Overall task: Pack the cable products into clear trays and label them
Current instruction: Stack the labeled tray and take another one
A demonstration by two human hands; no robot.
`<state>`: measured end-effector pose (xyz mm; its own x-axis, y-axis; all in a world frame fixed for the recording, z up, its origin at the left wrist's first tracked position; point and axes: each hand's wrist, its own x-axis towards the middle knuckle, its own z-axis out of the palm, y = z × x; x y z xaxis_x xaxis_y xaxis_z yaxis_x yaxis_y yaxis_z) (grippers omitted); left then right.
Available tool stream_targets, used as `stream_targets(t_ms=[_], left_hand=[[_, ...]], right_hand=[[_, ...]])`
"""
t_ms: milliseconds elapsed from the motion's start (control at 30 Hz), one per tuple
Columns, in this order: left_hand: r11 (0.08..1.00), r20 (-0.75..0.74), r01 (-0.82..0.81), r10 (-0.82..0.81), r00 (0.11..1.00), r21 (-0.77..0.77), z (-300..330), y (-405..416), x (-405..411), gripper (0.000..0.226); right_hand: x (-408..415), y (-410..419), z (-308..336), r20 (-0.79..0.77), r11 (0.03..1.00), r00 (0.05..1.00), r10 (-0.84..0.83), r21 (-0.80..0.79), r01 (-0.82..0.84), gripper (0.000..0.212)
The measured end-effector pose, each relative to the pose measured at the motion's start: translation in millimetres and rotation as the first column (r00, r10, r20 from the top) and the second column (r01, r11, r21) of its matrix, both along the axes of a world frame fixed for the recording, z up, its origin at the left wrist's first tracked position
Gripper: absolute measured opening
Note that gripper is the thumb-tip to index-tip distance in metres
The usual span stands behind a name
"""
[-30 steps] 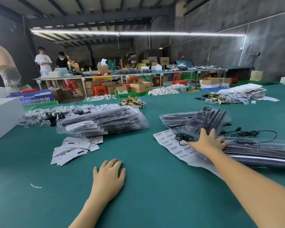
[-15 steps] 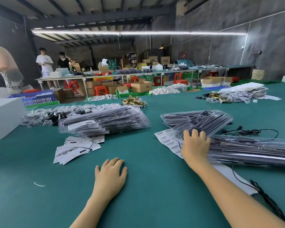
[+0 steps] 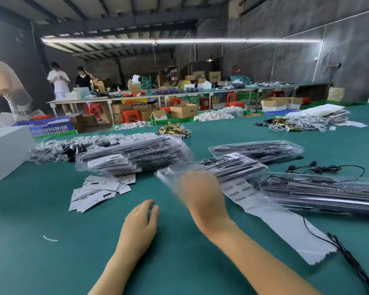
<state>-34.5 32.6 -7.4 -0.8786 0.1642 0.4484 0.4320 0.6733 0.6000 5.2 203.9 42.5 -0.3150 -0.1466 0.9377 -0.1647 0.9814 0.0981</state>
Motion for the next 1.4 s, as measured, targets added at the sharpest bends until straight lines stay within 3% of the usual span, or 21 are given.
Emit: stream_targets(t_ms=[67, 100, 167, 200, 300, 433, 533, 633, 767, 867, 1100, 1267, 1400], left_hand=[[0.974, 0.059, -0.010, -0.003, 0.998, 0.228, 4, -4, 2, 0.013], [0.917, 0.156, -0.017, -0.050, 0.987, 0.400, 7, -5, 2, 0.018], [0.672, 0.363, -0.100, -0.263, 0.894, 0.734, 16, -6, 0, 0.035], [0.570, 0.422, -0.161, -0.361, 0.832, 0.806, 19, -7, -1, 0.044], [0.455, 0.427, -0.174, -0.541, 0.725, 0.873, 23, -9, -1, 0.052], [0.450, 0.423, -0.167, -0.561, 0.711, 0.877, 20, -10, -2, 0.075], [0.348, 0.387, -0.210, -0.583, 0.715, 0.914, 24, -13, -4, 0.052], [0.242, 0.403, -0.322, -0.550, 0.731, 0.915, 24, -27, -12, 0.048], [0.254, 0.402, -0.314, -0.485, 0.777, 0.915, 24, -56, -19, 0.038], [0.241, 0.350, -0.261, -0.503, 0.790, 0.935, 26, -59, -17, 0.039], [0.194, 0.245, -0.160, -0.584, 0.774, 0.968, 29, -55, -12, 0.044], [0.285, 0.262, -0.091, -0.653, 0.711, 0.954, 30, -53, -8, 0.034], [0.291, 0.271, -0.090, -0.675, 0.687, 0.953, 30, -57, -6, 0.038]], right_hand=[[2, -10, -12, 0.023, 0.998, 1.000, -0.003, 0.061, 0.001, 0.014], [3, -13, -19, 0.051, 0.995, 0.999, 0.000, 0.101, -0.005, 0.014], [6, -19, -29, 0.112, 0.987, 0.994, 0.014, 0.159, -0.032, 0.013], [7, -21, -32, 0.128, 0.985, 0.992, 0.021, 0.169, -0.043, 0.012], [8, -23, -34, 0.116, 0.982, 0.991, 0.073, 0.168, -0.091, 0.009], [10, -20, -31, 0.143, 0.958, 0.970, 0.197, 0.180, -0.221, 0.009], [12, -15, -27, 0.236, 0.949, 0.939, 0.248, 0.134, -0.284, 0.024], [12, -7, -27, 0.290, 0.977, 0.947, 0.139, 0.115, -0.179, 0.039], [15, 5, -20, 0.481, 0.996, 0.874, -0.071, -0.016, 0.089, 0.076], [16, 1, -25, 0.594, 0.989, 0.792, -0.137, 0.034, 0.145, 0.080], [12, 0, -28, 0.511, 0.988, 0.849, -0.136, 0.002, 0.156, 0.085], [8, -3, -35, 0.444, 0.993, 0.890, -0.105, 0.006, 0.114, 0.084], [9, -3, -33, 0.419, 0.997, 0.906, -0.068, 0.056, 0.049, 0.083]])
